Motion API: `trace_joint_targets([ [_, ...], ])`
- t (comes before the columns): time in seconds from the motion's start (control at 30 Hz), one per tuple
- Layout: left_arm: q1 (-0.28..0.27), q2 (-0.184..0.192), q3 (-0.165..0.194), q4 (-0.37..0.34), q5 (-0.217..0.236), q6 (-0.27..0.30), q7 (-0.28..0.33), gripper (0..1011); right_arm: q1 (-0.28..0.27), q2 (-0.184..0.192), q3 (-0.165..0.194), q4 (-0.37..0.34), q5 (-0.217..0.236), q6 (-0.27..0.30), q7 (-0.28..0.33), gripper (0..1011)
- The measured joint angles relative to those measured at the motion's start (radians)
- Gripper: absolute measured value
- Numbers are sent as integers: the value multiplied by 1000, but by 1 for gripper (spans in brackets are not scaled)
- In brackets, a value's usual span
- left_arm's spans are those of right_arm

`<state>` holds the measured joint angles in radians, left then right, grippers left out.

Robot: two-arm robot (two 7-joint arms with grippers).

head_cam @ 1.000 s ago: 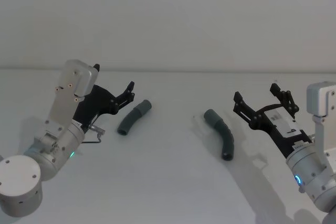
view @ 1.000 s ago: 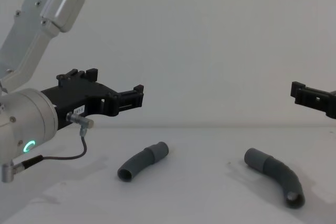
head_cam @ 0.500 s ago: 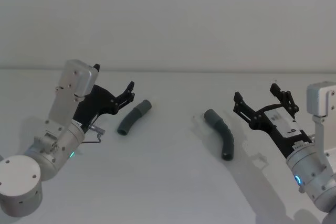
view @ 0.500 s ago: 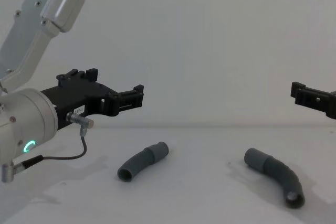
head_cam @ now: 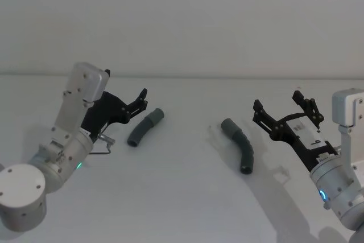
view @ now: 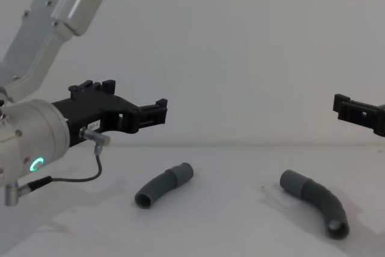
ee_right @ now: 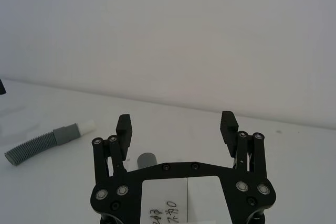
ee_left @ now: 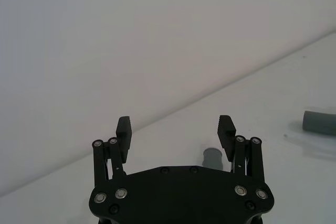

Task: Use both hands to pick up one end of the pipe from the table, align the ends, and insert them.

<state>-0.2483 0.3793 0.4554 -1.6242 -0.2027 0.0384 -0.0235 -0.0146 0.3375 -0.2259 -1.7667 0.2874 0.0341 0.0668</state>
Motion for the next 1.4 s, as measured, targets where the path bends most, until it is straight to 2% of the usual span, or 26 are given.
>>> trace_joint_targets([
  [0.3, -54, 5, 19, 10, -13, 114, -65, 1001, 0, 0, 0, 0, 0, 0, 0, 1001],
  [0.57, -123, 19, 52, 35, -10, 225, -136, 1001, 0, 0, 0, 0, 0, 0, 0, 1001],
  [0.67, -163, 26, 74, 56, -2, 285, -180, 1001, 0, 0, 0, 0, 0, 0, 0, 1001],
  [0.9, -217, 37, 102, 99, 8, 350, -240, 1001, 0, 0, 0, 0, 0, 0, 0, 1001],
  [0.93, -239, 39, 112, 121, 11, 373, -268, 1001, 0, 0, 0, 0, 0, 0, 0, 1001],
  [1.4, -307, 25, 131, 198, 11, 431, -347, 1001, 0, 0, 0, 0, 0, 0, 0, 1001],
])
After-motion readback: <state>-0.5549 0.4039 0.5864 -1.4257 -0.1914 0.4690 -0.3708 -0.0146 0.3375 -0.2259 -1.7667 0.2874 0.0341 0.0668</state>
